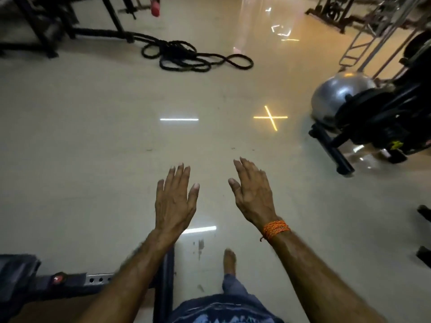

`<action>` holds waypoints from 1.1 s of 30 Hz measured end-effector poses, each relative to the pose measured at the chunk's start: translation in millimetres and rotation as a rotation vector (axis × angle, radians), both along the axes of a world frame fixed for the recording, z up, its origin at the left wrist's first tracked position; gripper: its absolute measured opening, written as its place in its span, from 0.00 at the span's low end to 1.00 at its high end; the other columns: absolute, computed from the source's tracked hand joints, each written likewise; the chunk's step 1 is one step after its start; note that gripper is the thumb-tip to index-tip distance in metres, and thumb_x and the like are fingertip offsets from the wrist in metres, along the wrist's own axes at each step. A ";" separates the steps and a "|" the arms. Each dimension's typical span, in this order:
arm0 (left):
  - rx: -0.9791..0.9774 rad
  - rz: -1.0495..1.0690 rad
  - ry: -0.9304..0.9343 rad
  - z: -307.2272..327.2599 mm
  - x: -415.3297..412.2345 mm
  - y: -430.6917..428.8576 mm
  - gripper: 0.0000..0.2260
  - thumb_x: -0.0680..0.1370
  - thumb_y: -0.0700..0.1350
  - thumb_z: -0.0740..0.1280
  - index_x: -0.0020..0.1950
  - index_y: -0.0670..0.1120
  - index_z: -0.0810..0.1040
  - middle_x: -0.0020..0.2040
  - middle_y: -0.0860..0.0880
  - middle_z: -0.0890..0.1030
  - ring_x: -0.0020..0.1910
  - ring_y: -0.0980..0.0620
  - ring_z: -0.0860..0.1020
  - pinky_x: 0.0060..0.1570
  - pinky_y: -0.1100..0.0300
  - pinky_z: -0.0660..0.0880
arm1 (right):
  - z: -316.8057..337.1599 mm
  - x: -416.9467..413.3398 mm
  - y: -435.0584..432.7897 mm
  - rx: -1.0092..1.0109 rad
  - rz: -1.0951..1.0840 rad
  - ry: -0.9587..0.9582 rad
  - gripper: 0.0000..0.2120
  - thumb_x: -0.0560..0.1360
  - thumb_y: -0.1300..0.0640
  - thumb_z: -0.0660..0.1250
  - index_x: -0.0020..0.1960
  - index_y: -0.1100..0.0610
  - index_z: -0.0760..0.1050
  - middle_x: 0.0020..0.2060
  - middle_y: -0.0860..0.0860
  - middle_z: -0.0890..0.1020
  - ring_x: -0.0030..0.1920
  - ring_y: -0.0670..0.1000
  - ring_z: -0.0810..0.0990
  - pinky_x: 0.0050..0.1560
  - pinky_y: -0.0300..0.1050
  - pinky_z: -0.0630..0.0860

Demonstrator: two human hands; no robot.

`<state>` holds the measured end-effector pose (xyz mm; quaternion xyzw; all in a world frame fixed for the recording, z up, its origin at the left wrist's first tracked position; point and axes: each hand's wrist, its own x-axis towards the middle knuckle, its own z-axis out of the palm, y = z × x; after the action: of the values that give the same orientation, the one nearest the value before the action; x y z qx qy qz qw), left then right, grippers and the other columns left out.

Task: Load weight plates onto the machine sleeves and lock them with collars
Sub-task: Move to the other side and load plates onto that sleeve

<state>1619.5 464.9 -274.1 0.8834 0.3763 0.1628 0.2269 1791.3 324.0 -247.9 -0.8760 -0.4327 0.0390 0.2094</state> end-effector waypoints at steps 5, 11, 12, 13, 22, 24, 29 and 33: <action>-0.005 0.194 0.000 11.4 67.8 86.6 0.30 0.82 0.62 0.44 0.83 0.52 0.56 0.83 0.52 0.57 0.83 0.52 0.52 0.80 0.46 0.51 | 11.3 93.1 133.6 -0.027 0.232 0.002 0.28 0.85 0.40 0.50 0.82 0.51 0.59 0.82 0.51 0.62 0.81 0.55 0.59 0.81 0.60 0.55; -0.008 0.466 -0.017 11.5 106.4 211.7 0.31 0.83 0.63 0.44 0.83 0.51 0.57 0.83 0.51 0.57 0.83 0.51 0.52 0.80 0.46 0.52 | 19.0 149.1 313.0 -0.038 0.494 -0.013 0.31 0.84 0.38 0.45 0.83 0.50 0.58 0.82 0.51 0.61 0.82 0.55 0.59 0.81 0.59 0.55; -0.005 0.502 -0.016 7.6 110.6 237.3 0.31 0.83 0.63 0.44 0.83 0.51 0.57 0.83 0.51 0.57 0.83 0.51 0.52 0.80 0.46 0.52 | 17.8 153.2 346.5 -0.047 0.539 -0.019 0.31 0.84 0.38 0.44 0.83 0.50 0.58 0.82 0.51 0.61 0.82 0.55 0.59 0.81 0.59 0.54; -0.001 0.531 -0.013 2.5 113.3 263.0 0.31 0.82 0.63 0.44 0.83 0.51 0.56 0.83 0.51 0.57 0.83 0.52 0.52 0.80 0.46 0.52 | 15.6 156.1 379.0 -0.054 0.580 -0.026 0.32 0.83 0.38 0.43 0.83 0.50 0.58 0.82 0.51 0.61 0.82 0.55 0.58 0.81 0.59 0.54; 0.023 0.715 -0.039 8.5 124.4 499.3 0.29 0.83 0.61 0.47 0.82 0.51 0.59 0.83 0.52 0.58 0.82 0.53 0.53 0.80 0.47 0.52 | 15.9 160.6 651.9 -0.050 0.767 -0.017 0.30 0.84 0.39 0.45 0.82 0.51 0.59 0.82 0.51 0.62 0.81 0.55 0.59 0.81 0.59 0.55; 0.030 0.776 -0.048 17.4 120.3 545.5 0.30 0.82 0.62 0.46 0.82 0.51 0.60 0.82 0.52 0.59 0.82 0.52 0.54 0.79 0.47 0.53 | 20.4 156.3 708.3 -0.031 0.793 0.015 0.31 0.84 0.39 0.44 0.82 0.51 0.60 0.82 0.50 0.62 0.81 0.54 0.60 0.80 0.59 0.57; 0.045 0.908 -0.028 18.6 103.2 668.8 0.32 0.82 0.63 0.44 0.82 0.51 0.60 0.82 0.51 0.59 0.82 0.52 0.54 0.79 0.48 0.52 | 17.3 135.9 858.9 -0.016 0.937 0.023 0.31 0.84 0.39 0.44 0.82 0.51 0.61 0.81 0.51 0.63 0.81 0.55 0.60 0.80 0.60 0.58; 0.036 1.023 0.010 13.1 89.4 776.3 0.30 0.83 0.62 0.47 0.82 0.51 0.59 0.82 0.51 0.59 0.82 0.52 0.54 0.79 0.49 0.52 | 11.1 117.7 990.2 -0.010 1.050 0.028 0.31 0.84 0.39 0.44 0.82 0.51 0.60 0.82 0.51 0.62 0.81 0.54 0.60 0.80 0.59 0.57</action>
<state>1708.9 1241.2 -261.0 0.5905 0.7588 0.2554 0.1010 1909.1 1314.2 -236.8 -0.5417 -0.8103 0.1527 0.1632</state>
